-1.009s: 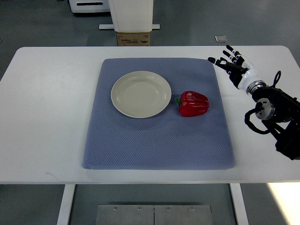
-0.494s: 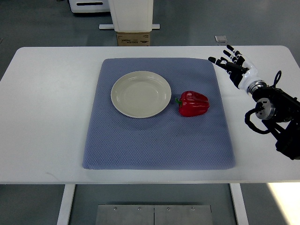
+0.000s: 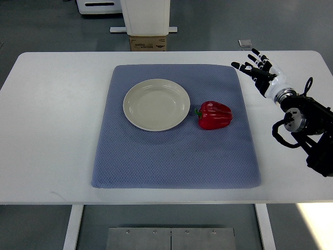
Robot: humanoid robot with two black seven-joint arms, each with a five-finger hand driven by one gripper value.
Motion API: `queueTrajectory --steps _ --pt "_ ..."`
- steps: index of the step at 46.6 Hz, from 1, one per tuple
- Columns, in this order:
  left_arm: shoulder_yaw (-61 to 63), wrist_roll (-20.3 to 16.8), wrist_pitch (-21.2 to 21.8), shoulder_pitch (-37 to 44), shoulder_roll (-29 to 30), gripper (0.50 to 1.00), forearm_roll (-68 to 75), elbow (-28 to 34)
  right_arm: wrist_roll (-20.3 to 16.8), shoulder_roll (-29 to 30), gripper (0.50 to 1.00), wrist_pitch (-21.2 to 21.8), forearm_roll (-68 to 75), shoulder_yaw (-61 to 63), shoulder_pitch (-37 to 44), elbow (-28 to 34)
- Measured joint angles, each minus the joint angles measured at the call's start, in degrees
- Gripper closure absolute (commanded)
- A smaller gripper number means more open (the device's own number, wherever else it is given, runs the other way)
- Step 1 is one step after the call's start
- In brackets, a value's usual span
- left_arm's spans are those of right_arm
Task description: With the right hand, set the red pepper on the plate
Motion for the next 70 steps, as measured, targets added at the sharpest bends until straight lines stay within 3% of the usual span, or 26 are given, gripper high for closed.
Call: queueTrajectory --steps 70 --pt "0.0 0.0 0.0 0.0 0.0 0.500 0.0 0.0 0.6 -0.2 0.500 0.0 0.0 0.5 0.1 -0.2"
